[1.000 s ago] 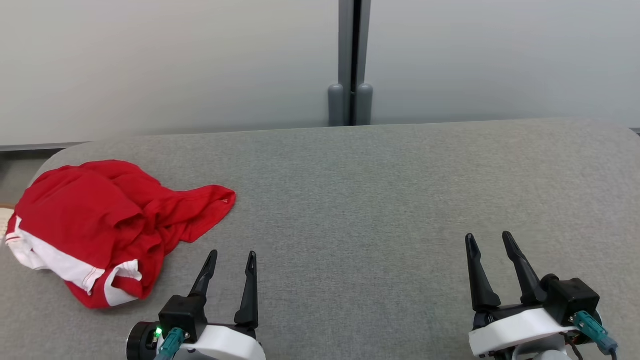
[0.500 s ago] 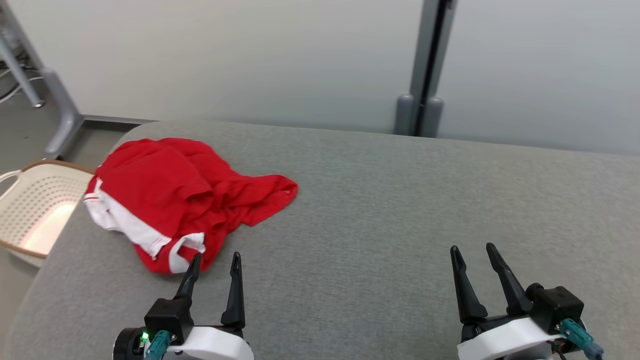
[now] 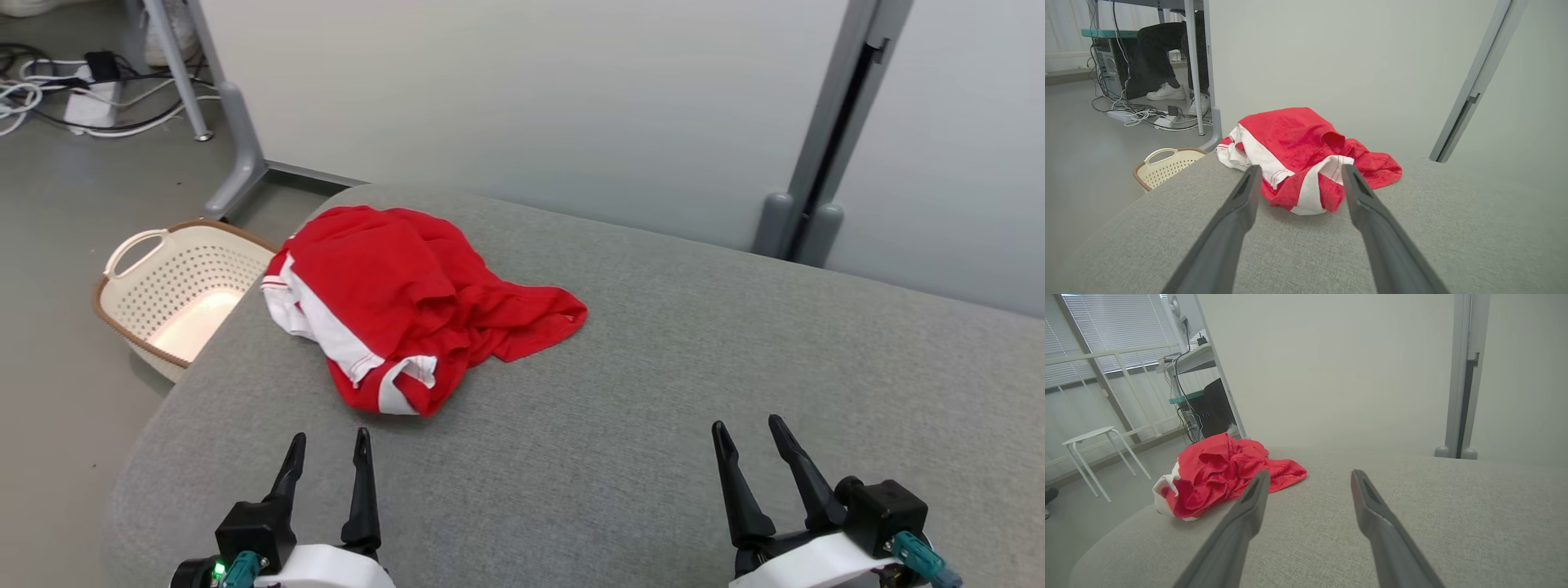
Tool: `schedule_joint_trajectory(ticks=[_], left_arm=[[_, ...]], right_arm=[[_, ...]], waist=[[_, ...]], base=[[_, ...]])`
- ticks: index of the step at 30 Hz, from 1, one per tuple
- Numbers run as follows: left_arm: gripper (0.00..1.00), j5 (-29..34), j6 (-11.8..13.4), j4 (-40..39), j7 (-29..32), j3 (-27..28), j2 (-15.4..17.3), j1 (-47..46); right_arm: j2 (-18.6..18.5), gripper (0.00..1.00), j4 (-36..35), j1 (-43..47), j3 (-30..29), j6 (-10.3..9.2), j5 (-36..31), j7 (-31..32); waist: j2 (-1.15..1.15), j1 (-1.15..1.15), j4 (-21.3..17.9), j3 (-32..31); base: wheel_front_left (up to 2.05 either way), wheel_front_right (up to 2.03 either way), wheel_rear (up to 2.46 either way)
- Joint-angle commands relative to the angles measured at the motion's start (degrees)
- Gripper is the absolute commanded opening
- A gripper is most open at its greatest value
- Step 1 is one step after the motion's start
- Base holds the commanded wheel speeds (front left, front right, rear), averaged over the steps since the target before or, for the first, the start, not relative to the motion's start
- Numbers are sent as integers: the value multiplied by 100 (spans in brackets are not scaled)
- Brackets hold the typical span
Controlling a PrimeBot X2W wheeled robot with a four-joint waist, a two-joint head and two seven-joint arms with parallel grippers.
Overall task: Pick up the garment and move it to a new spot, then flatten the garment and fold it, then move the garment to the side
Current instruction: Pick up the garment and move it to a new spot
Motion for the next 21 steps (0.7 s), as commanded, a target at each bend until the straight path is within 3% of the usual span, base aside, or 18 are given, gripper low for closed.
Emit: schedule_joint_trajectory(ticks=[1, 10, 21], left_arm=[[100, -15, -27, 30, -1, -1, 20, 25], [100, -114, -27, 117, -2, 37, 22, 55], [100, -407, -19, 172, -1, 272, 21, -190]], right_arm=[[-15, 100, 6, 52, 7, 16, 2, -9], [-15, 100, 2, 30, 33, 17, 18, -8], [-16, 100, -12, -87, -24, 17, -88, -8]], waist=[[0, 0, 116, -33], [0, 0, 244, -17], [0, 0, 63, 248]], base=[[0, 0, 0], [0, 0, 0], [0, 0, 0]])
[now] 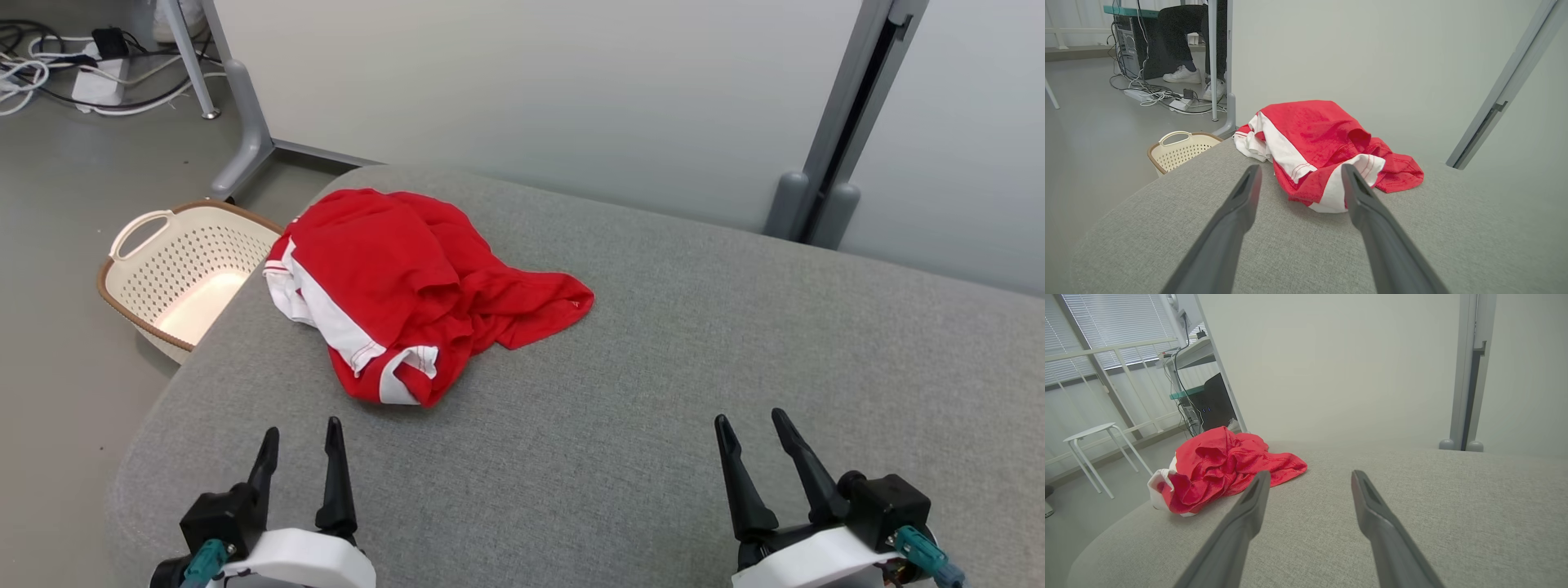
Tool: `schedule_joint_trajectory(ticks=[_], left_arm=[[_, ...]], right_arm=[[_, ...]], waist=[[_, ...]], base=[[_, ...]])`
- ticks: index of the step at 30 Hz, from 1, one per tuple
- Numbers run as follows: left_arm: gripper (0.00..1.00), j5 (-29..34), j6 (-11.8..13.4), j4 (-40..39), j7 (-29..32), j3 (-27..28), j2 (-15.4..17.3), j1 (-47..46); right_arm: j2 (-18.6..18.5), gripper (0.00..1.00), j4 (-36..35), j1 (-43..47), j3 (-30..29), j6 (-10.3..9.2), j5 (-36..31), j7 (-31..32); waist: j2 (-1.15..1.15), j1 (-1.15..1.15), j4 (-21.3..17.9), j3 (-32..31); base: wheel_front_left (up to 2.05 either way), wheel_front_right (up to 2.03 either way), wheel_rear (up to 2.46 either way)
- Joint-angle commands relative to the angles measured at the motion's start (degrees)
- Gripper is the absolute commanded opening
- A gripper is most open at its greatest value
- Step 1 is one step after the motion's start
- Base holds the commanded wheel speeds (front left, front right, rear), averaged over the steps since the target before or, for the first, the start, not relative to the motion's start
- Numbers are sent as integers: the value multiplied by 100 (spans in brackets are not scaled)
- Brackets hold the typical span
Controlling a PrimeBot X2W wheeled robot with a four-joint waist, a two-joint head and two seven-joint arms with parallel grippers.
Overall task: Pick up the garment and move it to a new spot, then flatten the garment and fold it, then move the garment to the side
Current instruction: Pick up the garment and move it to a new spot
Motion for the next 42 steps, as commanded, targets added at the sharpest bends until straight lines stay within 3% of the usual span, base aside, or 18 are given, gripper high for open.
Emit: schedule_joint_trajectory(ticks=[1, 6, 11, 18, 25, 29, 33, 34, 35, 42], left_arm=[[100, 0, 14, 28, 0, 67, 20, -121], [100, 98, -61, 305, -1, 177, 25, -429], [100, 107, -226, 1095, 70, 243, 283, -1257], [100, -50, -412, 2210, 991, 349, 759, -2623], [100, -209, -584, 3041, 1566, 367, 986, -3425], [100, -102, -547, 3385, 1612, 282, 1094, -3673], [100, -123, -668, 3696, 1689, 219, 1122, -3824], [36, -128, -701, 3750, 1667, 202, 1127, -3849], [0, -131, -796, 3787, 1619, 169, 1115, -3866], [0, -56, -915, 3950, 1142, 48, 1093, -3872]], right_arm=[[-20, 100, -29, -62, -40, 17, -75, -9], [-112, 100, -97, -169, -152, 17, -141, 13], [-330, 100, -255, -399, -266, 17, -221, 145], [-577, 100, -644, -594, -595, 17, -302, 295], [-660, 100, -794, -630, -698, 17, -340, 332], [-663, 100, -839, -675, -704, 17, -339, 342], [-668, 100, -842, -681, -701, 17, -318, 353], [-666, 100, -839, -684, -692, 17, -307, 355], [-669, 100, -830, -683, -684, 17, -298, 364], [-603, 100, -706, -609, -664, 17, -280, 322]], waist=[[0, 0, -62, 108], [0, 0, -168, 429], [0, 0, -374, 938], [0, 0, -715, 1686], [0, 0, -937, 2021], [0, 0, -1029, 2114], [0, 0, -1087, 2151], [0, 0, -1098, 2152], [0, 0, -1108, 2145], [0, 0, -1091, 1921]], base=[[0, 0, 0], [0, 0, 0], [0, 0, 0], [0, 0, 0], [0, 0, 0], [0, 0, 0], [0, 0, 0], [0, 0, 0], [0, 0, 0], [0, 0, 0]])
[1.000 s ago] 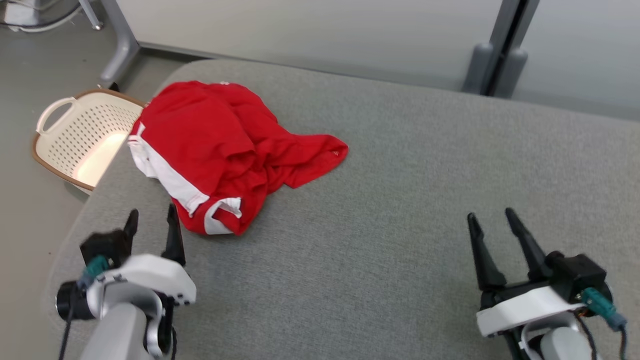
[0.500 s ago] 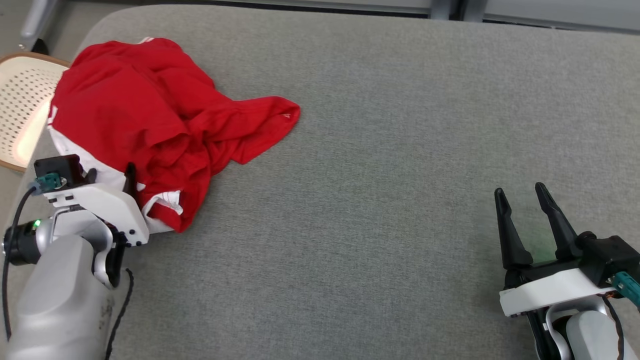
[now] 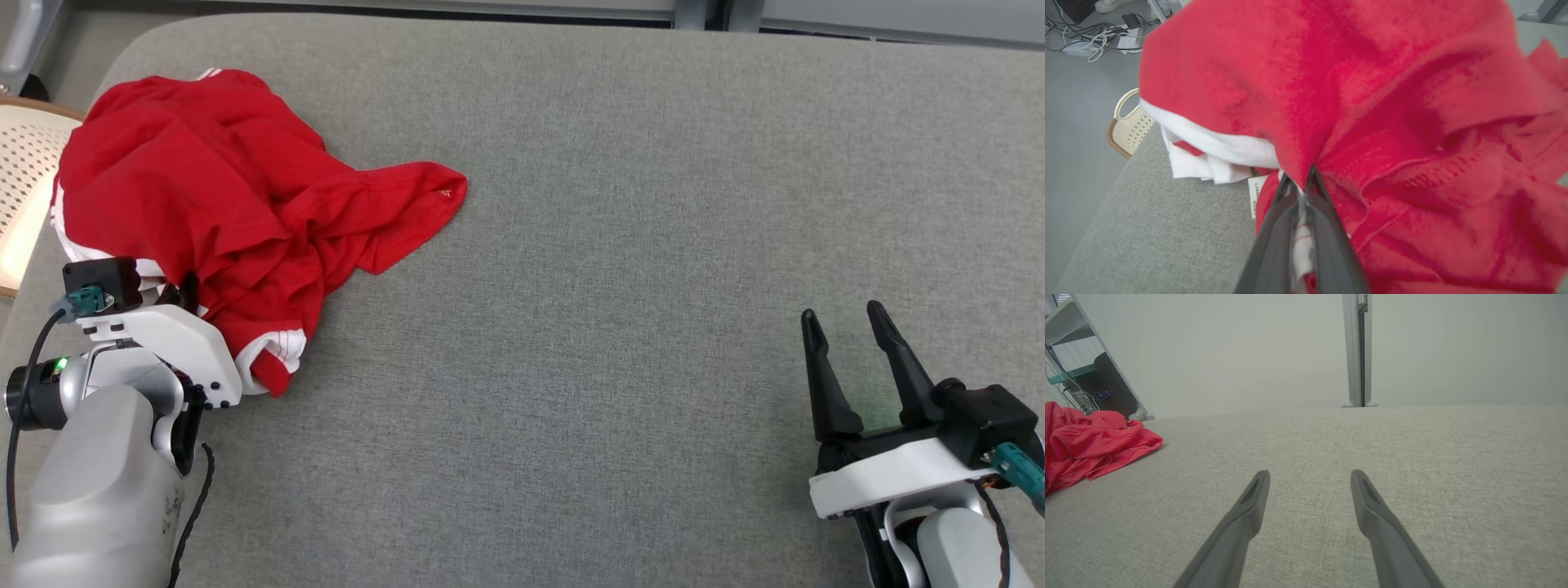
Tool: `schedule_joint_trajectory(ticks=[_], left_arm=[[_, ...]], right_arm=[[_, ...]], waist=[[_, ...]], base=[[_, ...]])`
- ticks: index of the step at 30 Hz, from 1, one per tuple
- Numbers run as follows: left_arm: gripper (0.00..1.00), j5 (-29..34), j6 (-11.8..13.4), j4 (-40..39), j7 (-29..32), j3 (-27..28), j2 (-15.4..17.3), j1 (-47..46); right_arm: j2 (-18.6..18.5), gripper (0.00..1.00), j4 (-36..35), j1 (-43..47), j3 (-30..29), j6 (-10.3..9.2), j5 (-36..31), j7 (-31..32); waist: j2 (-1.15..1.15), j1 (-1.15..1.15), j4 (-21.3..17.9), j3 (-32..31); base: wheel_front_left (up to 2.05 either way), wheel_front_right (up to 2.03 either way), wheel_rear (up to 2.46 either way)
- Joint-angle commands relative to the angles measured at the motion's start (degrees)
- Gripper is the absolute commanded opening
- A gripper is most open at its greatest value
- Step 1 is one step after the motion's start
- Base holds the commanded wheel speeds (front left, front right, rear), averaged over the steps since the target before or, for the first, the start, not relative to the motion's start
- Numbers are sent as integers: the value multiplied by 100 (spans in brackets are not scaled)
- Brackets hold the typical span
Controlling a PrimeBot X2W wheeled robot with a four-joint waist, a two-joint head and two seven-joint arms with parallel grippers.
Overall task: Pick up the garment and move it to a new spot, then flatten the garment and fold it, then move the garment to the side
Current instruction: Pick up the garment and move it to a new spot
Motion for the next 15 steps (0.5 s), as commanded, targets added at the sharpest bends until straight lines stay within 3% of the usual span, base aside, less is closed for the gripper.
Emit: schedule_joint_trajectory(ticks=[1, 8, 15], left_arm=[[0, 13, -45, 4, -144, -13, 16, -74], [0, 8, -93, -344, -772, -30, 8, -33], [0, 19, -153, -1292, -1040, -72, 43, 167]], right_arm=[[13, 100, 48, 21, 20, 17, 16, -40], [143, 100, 251, 94, 103, 17, 66, -121], [312, 100, 538, 187, 163, 17, 125, -224]], waist=[[0, 0, 29, -139], [0, 0, 47, -568], [0, 0, -8, -1096]], base=[[0, 0, 0], [0, 0, 0], [0, 0, 0]])
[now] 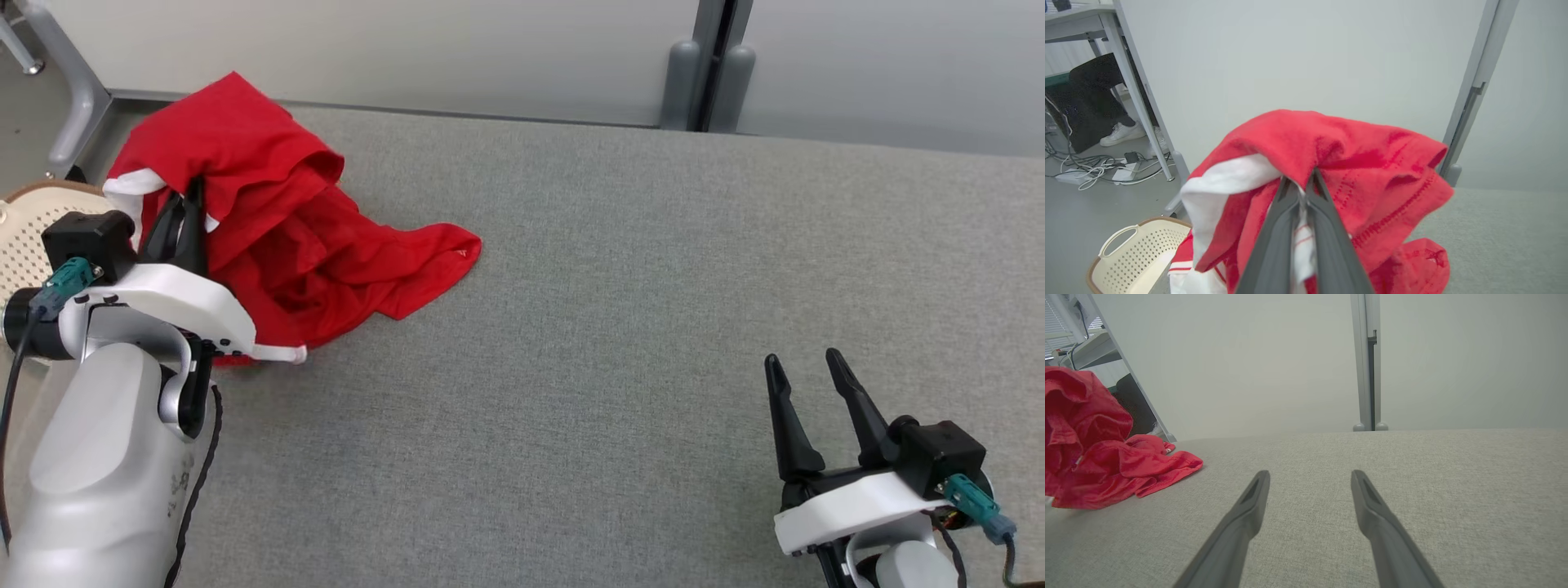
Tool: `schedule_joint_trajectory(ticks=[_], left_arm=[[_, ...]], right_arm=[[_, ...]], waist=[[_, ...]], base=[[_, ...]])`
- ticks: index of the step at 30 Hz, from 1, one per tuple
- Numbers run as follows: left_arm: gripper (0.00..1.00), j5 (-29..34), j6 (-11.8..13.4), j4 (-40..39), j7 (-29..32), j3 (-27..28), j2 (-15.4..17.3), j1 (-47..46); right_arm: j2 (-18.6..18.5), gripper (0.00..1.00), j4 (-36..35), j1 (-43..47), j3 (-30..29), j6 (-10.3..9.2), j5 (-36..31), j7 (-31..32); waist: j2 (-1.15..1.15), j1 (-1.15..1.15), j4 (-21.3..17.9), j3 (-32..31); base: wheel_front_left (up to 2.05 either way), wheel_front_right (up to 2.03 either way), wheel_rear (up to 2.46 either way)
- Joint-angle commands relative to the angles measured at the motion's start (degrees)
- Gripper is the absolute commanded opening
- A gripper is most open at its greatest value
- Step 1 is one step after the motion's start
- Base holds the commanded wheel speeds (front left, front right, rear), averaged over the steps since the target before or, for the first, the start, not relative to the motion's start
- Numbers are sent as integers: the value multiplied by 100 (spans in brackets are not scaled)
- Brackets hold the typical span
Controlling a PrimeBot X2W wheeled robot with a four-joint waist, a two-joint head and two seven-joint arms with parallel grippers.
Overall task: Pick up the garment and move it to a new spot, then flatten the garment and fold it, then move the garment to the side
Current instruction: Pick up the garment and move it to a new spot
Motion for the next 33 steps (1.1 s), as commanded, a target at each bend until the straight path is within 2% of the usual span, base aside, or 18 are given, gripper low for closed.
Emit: schedule_joint_trajectory(ticks=[1, 8, 15, 20, 25, 27, 33], left_arm=[[0, 25, -11, -159, -17, -17, 51, 88], [0, 39, 156, -1604, 321, -96, 105, 366], [0, -18, 300, -3140, 1179, -307, 114, 752], [0, 26, 403, -3849, 1666, -566, 31, 1000], [0, -3, 476, -4044, 1793, -814, -222, 1113], [0, -56, 468, -4012, 1740, -938, -415, 1120], [0, -213, 509, -3501, 1490, -1289, -885, 953]], right_arm=[[10, 100, 35, 46, -6, 17, 45, -45], [133, 100, 210, 81, 3, 17, 90, -120], [199, 100, 304, 35, -73, 17, 92, -163], [226, 100, 296, -74, -117, 17, 81, -161], [239, 100, 249, -171, -118, 17, 46, -165], [244, 100, 211, -218, -129, 17, 43, -163], [256, 100, 88, -406, -222, 16, -18, -158]], waist=[[0, 0, -51, -195], [0, 0, -239, -524], [0, 0, -554, -633], [0, 0, -903, -551], [0, 0, -1386, -374], [0, 0, -1604, -294], [0, 0, -2308, -7]], base=[[0, 0, 0], [0, 0, 0], [0, 0, 0], [0, 0, 0], [0, 0, 0], [0, 0, 0], [0, 0, 0]])
